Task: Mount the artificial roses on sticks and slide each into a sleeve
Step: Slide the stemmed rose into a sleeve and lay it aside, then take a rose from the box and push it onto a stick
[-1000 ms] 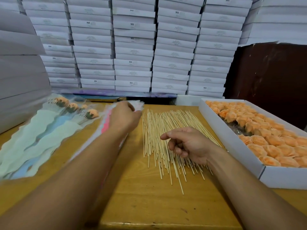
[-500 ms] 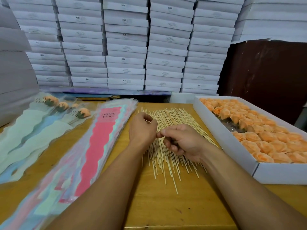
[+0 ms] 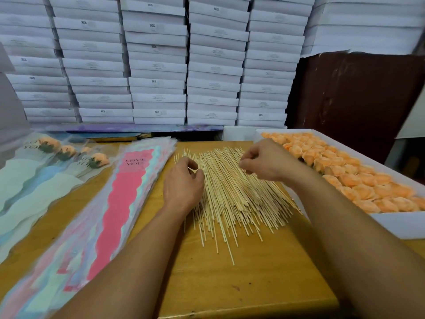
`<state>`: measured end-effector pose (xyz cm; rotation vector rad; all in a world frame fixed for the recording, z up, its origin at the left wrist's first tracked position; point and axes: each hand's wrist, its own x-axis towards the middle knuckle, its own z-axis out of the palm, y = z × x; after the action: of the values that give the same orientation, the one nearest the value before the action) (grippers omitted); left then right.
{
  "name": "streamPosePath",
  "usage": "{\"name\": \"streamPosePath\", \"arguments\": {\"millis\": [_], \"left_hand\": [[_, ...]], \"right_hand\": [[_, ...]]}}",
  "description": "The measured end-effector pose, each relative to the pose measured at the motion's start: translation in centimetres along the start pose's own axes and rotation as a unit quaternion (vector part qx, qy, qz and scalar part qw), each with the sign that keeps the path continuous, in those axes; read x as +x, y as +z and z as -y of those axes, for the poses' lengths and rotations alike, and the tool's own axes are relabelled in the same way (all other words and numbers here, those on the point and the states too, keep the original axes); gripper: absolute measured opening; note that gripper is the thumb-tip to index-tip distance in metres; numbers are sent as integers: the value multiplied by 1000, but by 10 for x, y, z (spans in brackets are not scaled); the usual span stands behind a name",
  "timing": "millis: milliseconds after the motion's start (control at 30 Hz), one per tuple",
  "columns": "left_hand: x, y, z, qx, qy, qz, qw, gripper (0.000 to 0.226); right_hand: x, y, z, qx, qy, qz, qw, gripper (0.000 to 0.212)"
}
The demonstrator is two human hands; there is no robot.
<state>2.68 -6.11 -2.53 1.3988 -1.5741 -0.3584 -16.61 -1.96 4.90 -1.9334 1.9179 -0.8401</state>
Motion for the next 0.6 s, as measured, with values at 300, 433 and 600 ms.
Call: {"name": "streamPosePath", "arguments": {"millis": [300,433,600], "left_hand": [[-3,1,-4,3,6,18,1000,11],[-3,0,-5,3,4,16,1000,13],[-4,1,-6,9,3,17,1000,12]], "right_hand": [[33,-67,-62,-217,185,15,958,18],[33,-90,-78,-190,211,117,952,34],[30,-93,-87,-176,203,245,932,48]]}}
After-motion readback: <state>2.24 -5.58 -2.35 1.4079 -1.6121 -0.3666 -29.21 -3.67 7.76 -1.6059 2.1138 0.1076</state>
